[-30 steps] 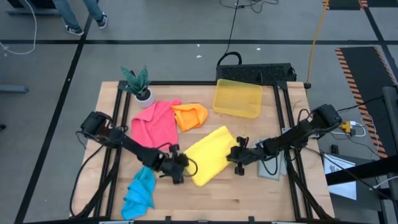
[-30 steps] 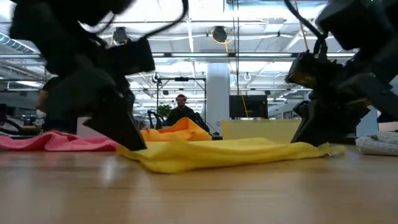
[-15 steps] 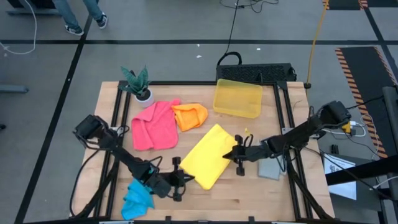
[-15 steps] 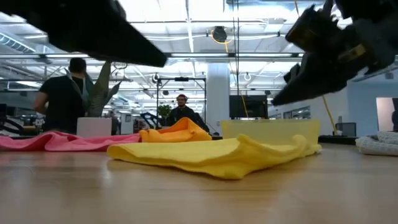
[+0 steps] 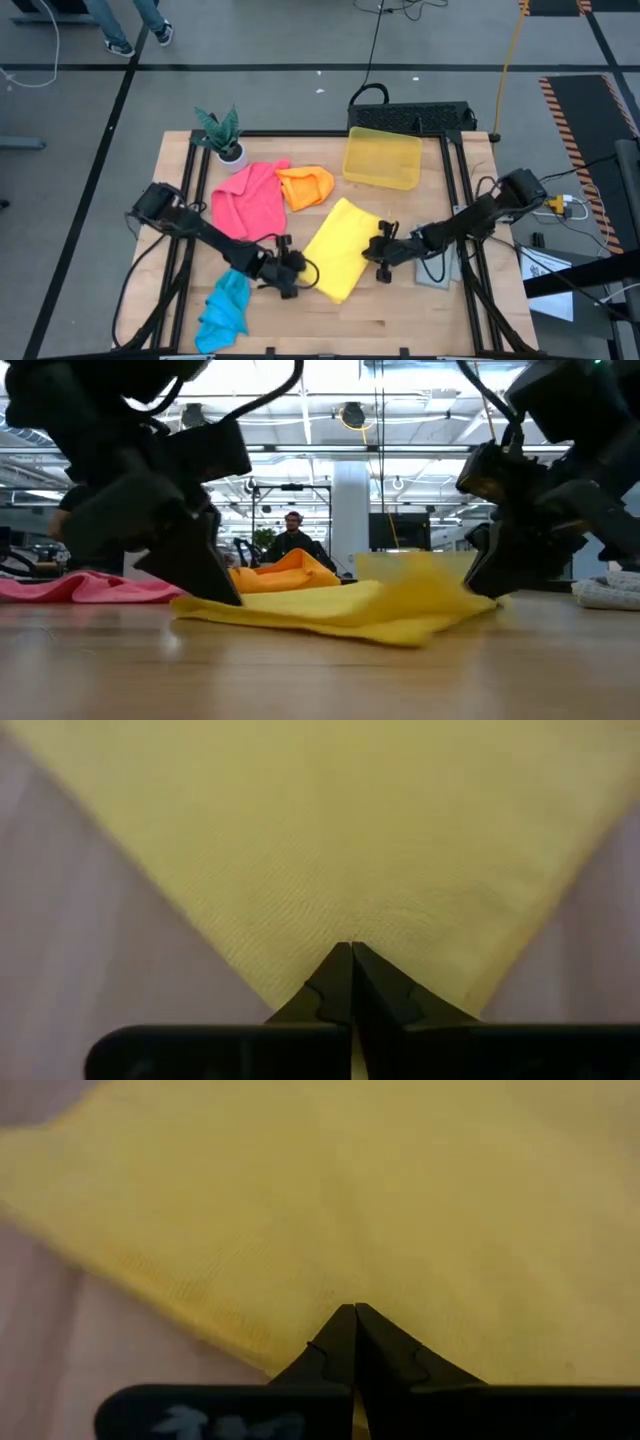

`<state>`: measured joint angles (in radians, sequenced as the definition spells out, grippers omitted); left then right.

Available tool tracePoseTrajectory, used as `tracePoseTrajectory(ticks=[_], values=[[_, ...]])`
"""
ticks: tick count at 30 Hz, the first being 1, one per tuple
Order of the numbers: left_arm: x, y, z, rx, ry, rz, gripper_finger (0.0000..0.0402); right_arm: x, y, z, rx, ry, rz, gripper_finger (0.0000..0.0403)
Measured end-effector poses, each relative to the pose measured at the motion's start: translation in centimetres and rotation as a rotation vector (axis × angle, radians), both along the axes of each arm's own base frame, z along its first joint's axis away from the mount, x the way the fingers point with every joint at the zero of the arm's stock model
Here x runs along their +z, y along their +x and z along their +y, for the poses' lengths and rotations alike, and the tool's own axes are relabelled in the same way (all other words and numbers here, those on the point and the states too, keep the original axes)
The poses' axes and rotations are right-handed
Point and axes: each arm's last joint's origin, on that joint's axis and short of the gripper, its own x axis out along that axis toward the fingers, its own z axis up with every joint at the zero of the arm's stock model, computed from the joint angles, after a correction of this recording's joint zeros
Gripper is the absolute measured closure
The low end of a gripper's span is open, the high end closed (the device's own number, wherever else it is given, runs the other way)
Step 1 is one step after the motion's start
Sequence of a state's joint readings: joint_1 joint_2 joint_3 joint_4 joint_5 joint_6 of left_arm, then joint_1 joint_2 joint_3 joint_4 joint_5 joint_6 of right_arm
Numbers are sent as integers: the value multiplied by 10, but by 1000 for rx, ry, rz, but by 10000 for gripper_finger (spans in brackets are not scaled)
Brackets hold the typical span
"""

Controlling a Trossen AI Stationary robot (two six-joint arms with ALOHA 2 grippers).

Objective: Fold microfiber towels
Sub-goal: Fold the yellow kitchen towel

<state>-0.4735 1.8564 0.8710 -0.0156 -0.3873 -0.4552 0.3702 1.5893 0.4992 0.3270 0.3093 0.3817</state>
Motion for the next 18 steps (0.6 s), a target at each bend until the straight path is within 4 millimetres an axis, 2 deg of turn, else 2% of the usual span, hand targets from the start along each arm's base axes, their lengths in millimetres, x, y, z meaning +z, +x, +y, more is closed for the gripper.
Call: tracePoseTrajectory(ticks=[5, 8, 13, 18], values=[[-7, 0, -40, -132, -131, -148, 398, 18, -7, -10, -37, -68, -11, 403], [-1, -1, -63, -247, -119, -272, 390, 31, -9, -4, 46, -92, -70, 403], [30, 3, -84, -265, 49, -458, 397, 43, -7, 28, 255, -79, -228, 403], [41, 9, -83, -260, 130, -426, 391, 34, 3, 63, 361, -66, -262, 403]])
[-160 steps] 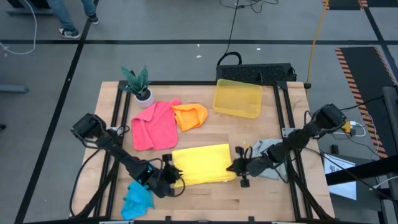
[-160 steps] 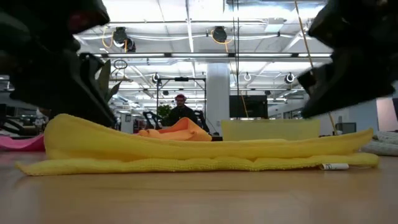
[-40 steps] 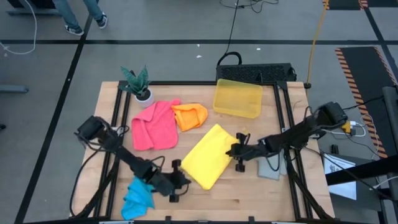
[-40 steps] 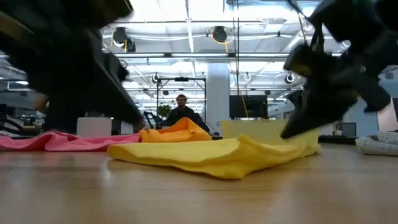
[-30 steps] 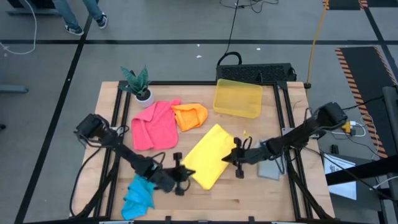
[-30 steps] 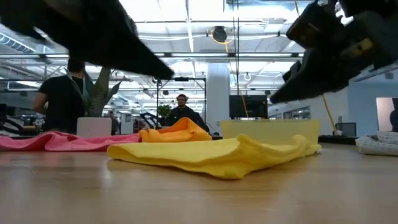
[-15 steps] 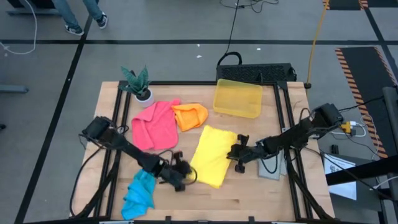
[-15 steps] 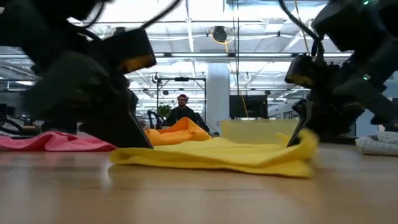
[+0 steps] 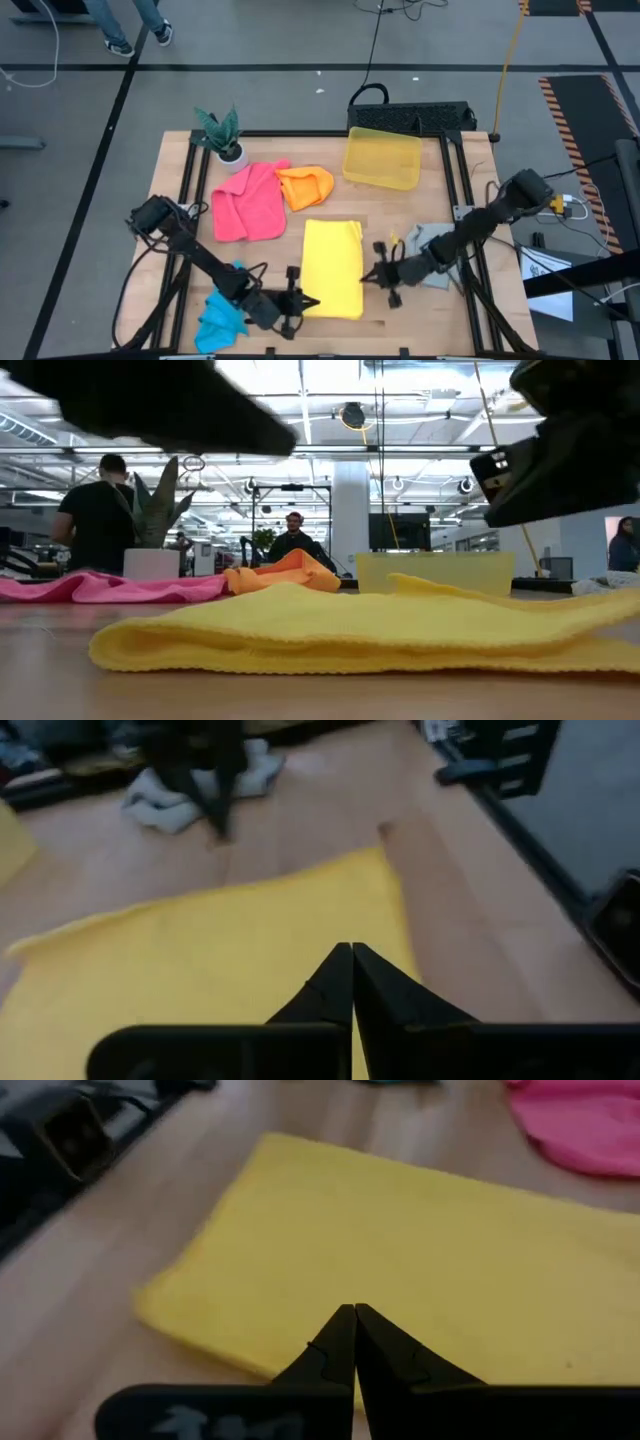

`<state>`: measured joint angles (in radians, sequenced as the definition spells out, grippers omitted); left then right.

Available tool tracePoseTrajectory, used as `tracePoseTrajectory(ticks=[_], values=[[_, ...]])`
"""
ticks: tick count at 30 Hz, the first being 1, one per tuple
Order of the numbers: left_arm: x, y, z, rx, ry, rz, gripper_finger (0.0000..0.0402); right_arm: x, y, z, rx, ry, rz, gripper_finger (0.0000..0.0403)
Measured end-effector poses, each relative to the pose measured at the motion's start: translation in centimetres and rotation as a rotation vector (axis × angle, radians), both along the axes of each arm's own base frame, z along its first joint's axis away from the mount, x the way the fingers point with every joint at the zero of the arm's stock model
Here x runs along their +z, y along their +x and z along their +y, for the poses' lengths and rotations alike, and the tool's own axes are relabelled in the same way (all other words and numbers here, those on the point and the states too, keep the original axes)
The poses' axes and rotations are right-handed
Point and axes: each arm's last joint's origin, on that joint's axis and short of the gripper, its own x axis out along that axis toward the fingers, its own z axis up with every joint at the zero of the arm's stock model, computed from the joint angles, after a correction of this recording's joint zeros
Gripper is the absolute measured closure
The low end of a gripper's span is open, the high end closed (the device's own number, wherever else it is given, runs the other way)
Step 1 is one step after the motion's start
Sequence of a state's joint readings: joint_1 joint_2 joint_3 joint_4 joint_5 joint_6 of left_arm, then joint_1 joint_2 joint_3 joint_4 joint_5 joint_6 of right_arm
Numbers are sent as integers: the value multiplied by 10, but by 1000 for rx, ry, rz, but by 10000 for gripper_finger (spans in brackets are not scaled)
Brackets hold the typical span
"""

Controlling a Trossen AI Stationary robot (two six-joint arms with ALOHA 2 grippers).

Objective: Fold microfiber towels
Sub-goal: Fold the yellow kitchen towel

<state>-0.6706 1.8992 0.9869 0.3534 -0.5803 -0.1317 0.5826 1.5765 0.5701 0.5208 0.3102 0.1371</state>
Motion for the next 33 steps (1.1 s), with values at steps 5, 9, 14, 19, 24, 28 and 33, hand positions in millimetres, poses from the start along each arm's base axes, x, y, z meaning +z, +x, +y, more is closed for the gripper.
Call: tracePoseTrajectory(ticks=[5, 9, 14, 19, 24, 28, 33], values=[[-9, 6, 18, 65, 10, 131, 396, -11, 23, 33, 53, -15, 16, 402], [-21, 2, 32, 157, 15, 259, 395, -13, 38, 55, 106, -66, 12, 388], [-30, -2, 37, 194, 30, 330, 390, -9, 45, 67, 130, -97, 40, 345], [-31, -2, 36, 185, 46, 335, 397, -13, 46, 73, 125, -75, 46, 284], [-31, -2, 36, 183, 53, 334, 387, -33, 51, 82, 122, -95, 89, 250], [-31, -1, 36, 180, 55, 330, 396, -39, 51, 84, 67, -138, 111, 256], [-29, -1, 33, 151, 63, 305, 392, -42, 49, 80, -10, -133, 164, 280]])
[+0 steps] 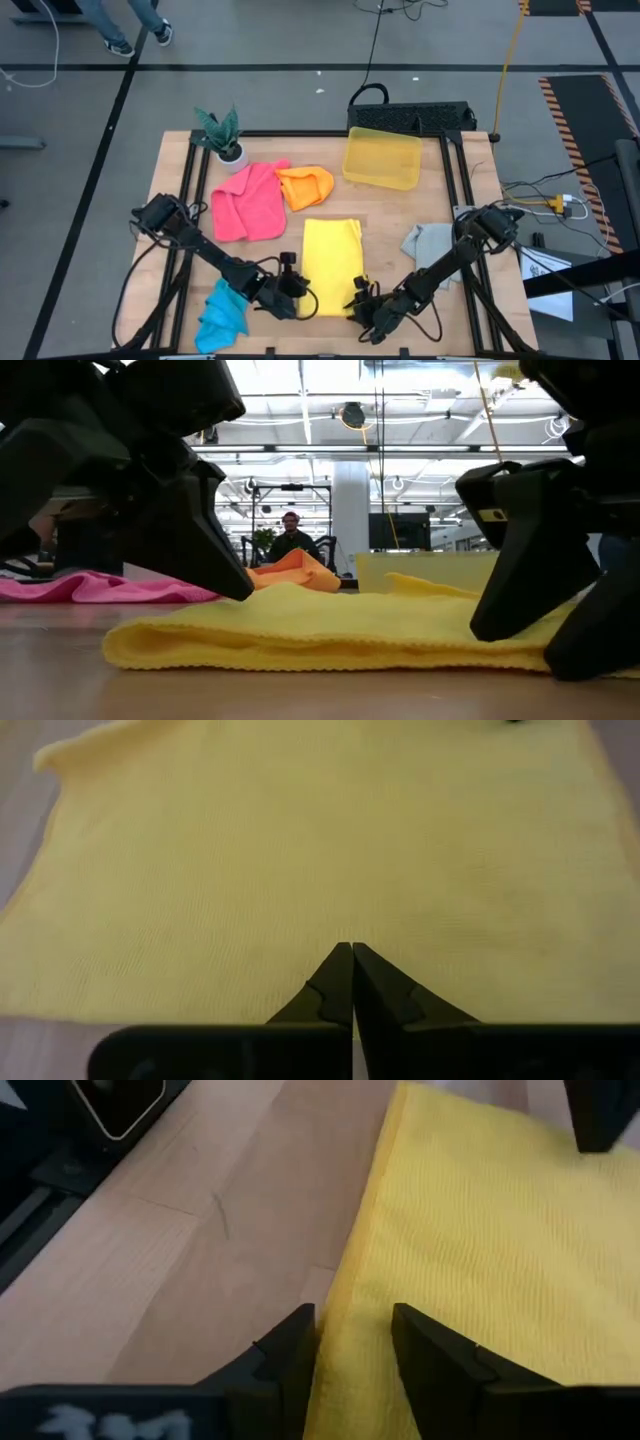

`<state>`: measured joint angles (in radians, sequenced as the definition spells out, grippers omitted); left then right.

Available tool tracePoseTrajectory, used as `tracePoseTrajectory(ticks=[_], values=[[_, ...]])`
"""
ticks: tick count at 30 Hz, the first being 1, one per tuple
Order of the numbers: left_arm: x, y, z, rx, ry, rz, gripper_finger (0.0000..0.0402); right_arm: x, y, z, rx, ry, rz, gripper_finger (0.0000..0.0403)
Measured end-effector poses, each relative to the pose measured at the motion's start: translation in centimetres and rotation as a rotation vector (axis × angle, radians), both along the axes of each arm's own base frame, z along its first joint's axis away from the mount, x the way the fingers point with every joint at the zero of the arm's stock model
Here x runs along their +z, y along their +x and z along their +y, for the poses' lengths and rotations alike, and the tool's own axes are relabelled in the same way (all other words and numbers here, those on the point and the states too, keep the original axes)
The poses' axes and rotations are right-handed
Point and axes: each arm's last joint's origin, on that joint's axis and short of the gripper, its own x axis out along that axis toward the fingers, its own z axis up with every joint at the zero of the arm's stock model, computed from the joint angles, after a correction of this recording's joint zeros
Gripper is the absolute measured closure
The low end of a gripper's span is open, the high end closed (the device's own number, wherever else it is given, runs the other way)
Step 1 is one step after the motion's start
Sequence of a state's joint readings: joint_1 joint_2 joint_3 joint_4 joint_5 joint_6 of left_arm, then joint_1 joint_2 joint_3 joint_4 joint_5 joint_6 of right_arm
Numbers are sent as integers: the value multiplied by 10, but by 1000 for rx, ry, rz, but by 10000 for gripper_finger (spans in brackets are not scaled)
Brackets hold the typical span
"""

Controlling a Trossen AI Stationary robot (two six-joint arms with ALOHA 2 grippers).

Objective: Fold microfiber towels
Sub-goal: Fold the yellow kitchen towel

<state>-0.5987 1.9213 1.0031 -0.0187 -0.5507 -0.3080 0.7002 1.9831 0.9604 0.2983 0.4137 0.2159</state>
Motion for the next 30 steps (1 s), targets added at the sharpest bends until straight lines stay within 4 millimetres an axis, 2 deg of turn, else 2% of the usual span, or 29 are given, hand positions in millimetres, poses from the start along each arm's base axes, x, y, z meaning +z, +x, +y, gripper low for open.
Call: tracePoseTrajectory(ticks=[3, 8, 10, 15, 19, 24, 27, 30], values=[[3, 0, -7, -80, 70, -37, 389, -1, -1, -2, -27, 5, 27, 308], [13, -5, -25, -196, 315, -149, 398, -2, -1, -3, -30, 4, 23, 380], [14, -8, -32, -264, 373, -155, 391, 0, -1, -3, -31, 5, 20, 396], [14, -17, -44, -383, 397, -141, 347, 11, -3, -6, -47, 22, 20, 391], [13, -21, -53, -501, 305, -128, 282, 24, -2, -8, -57, 51, -8, 399], [0, -21, -54, -516, 256, -84, 207, 23, 2, -13, -75, 52, -2, 397], [-15, -19, -52, -503, 289, -52, 187, 22, 2, -14, -79, 52, -1, 400], [-23, -16, -51, -479, 293, -43, 193, 22, 3, -15, -82, 54, 0, 401]])
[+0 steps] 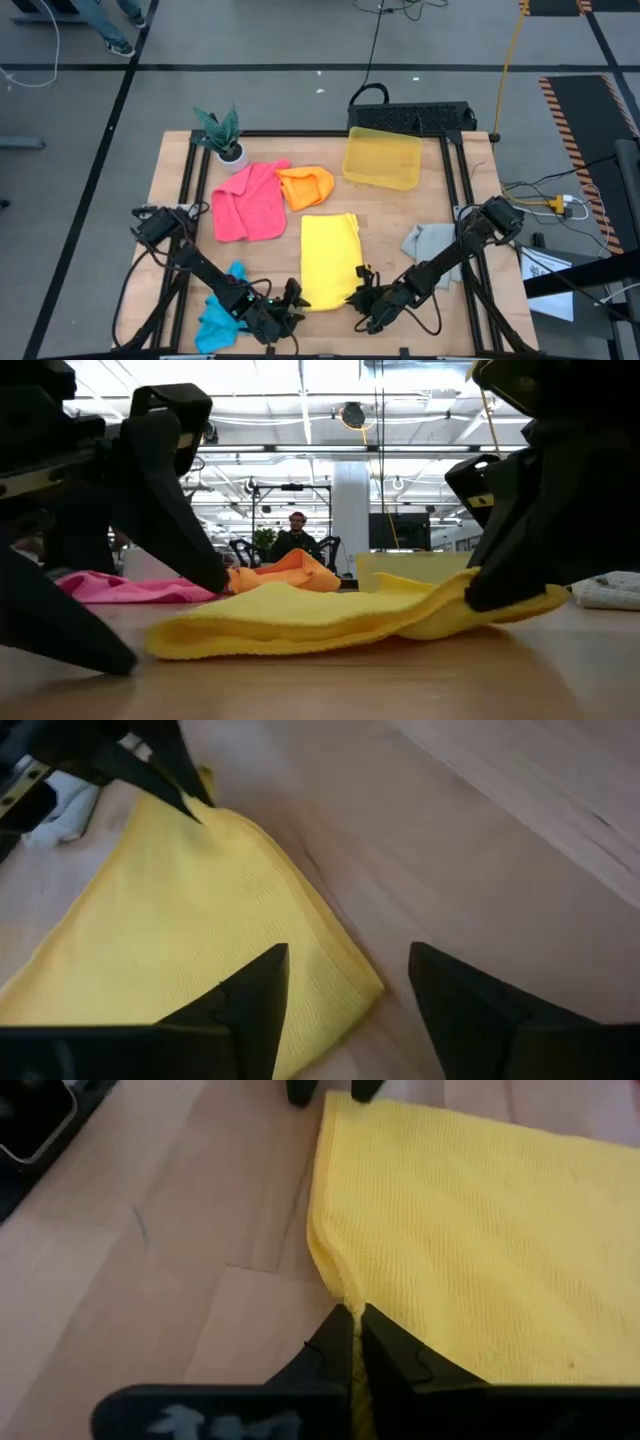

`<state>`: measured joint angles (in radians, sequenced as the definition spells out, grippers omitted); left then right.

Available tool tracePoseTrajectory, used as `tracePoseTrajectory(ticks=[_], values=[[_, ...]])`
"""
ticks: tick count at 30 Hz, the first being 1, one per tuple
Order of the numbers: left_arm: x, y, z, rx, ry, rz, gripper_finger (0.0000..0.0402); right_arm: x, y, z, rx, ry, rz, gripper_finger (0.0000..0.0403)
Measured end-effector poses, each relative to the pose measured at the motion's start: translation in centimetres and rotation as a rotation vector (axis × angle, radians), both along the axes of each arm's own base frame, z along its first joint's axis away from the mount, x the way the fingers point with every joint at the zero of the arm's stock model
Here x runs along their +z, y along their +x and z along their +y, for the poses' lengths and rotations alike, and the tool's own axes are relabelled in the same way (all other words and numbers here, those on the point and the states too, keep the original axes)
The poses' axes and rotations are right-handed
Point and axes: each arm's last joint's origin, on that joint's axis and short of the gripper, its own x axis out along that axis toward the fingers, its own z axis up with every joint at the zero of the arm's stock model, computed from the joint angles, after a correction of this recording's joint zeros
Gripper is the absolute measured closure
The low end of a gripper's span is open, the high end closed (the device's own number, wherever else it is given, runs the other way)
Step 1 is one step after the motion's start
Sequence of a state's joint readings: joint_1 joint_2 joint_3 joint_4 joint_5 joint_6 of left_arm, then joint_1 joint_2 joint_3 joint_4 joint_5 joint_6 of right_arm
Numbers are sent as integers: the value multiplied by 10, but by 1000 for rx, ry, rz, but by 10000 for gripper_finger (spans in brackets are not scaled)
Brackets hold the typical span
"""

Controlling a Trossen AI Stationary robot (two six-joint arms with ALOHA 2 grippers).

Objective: Fold microfiber towels
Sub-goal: Fold the yellow kitchen towel

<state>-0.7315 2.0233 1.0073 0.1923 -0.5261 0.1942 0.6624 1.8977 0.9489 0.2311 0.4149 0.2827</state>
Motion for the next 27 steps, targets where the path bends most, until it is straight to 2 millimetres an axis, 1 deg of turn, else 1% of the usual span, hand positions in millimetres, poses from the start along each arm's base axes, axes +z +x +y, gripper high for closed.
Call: tracePoseTrajectory(ticks=[3, 11, 13, 14, 17, 19, 23, 27], values=[[-3, 1, 2, 24, -9, 12, 227, 0, 0, 0, -1, 1, 1, 400], [-6, 0, 7, 85, -47, 54, 361, 0, 0, 0, 0, 1, 1, 399], [-7, 0, 8, 105, -61, 64, 388, 0, 0, 0, 4, 4, 4, 399], [-5, 0, 8, 109, -68, 63, 392, 0, 0, 1, 16, 15, 11, 399], [0, -1, 7, 91, -100, 57, 388, 1, -1, 4, 58, 55, 23, 399], [9, -4, 4, 66, -131, 49, 387, 3, -2, 8, 90, 91, 18, 399], [41, -10, -4, 40, -231, -13, 396, 17, -5, 17, 151, 192, -8, 399], [77, -17, -10, 17, -349, -113, 386, 42, -11, 27, 204, 285, -95, 399]])
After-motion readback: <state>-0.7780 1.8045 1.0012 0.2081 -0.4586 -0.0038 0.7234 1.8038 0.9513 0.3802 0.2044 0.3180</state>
